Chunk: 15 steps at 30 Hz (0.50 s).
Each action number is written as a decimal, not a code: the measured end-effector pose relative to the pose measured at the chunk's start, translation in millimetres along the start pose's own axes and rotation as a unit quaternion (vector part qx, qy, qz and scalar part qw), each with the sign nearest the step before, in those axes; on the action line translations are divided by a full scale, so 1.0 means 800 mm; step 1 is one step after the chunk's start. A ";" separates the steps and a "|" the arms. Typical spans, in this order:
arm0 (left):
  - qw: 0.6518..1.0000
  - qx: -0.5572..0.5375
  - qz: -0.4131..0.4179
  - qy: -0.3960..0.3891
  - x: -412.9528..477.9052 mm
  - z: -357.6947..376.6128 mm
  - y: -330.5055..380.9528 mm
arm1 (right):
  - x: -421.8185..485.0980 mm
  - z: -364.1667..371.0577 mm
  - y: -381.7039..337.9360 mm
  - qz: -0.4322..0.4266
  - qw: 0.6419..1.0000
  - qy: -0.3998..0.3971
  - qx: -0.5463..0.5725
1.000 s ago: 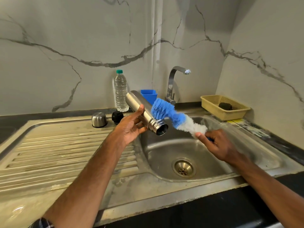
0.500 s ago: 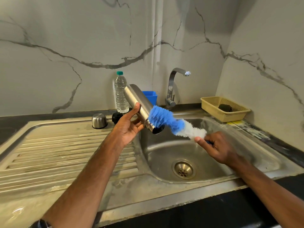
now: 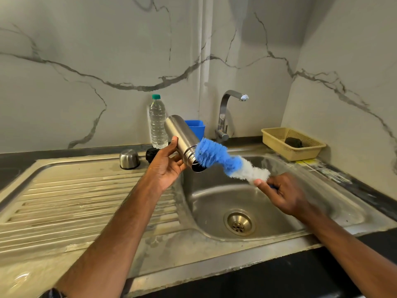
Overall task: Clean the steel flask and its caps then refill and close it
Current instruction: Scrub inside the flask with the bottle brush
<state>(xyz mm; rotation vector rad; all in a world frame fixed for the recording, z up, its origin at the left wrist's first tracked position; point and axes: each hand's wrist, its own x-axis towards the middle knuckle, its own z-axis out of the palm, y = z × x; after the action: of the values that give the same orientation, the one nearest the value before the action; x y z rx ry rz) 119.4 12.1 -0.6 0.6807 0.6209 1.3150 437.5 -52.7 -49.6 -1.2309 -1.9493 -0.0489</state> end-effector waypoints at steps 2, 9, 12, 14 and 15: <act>1.000 0.002 0.002 -0.003 -0.001 0.001 -0.001 | 0.001 0.000 0.001 0.018 1.000 0.005 -0.001; 1.000 -0.010 -0.004 -0.026 -0.001 0.002 -0.001 | 0.002 0.001 -0.001 0.033 0.999 0.008 0.002; 0.999 -0.017 -0.013 -0.043 -0.003 0.004 -0.002 | 0.001 0.001 -0.004 0.024 1.000 0.005 0.011; 0.998 -0.013 -0.022 -0.057 -0.003 0.005 -0.003 | 0.003 0.001 -0.004 0.031 0.999 0.004 0.013; 0.997 -0.008 -0.028 -0.066 -0.005 0.007 -0.005 | 0.003 0.000 -0.002 0.044 0.999 0.007 0.009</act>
<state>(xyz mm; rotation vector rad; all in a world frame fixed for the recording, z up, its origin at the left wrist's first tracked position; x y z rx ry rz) 125.6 7.4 0.1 0.7259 0.5175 1.2120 435.3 -51.7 -47.3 -1.2988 -1.8775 0.0050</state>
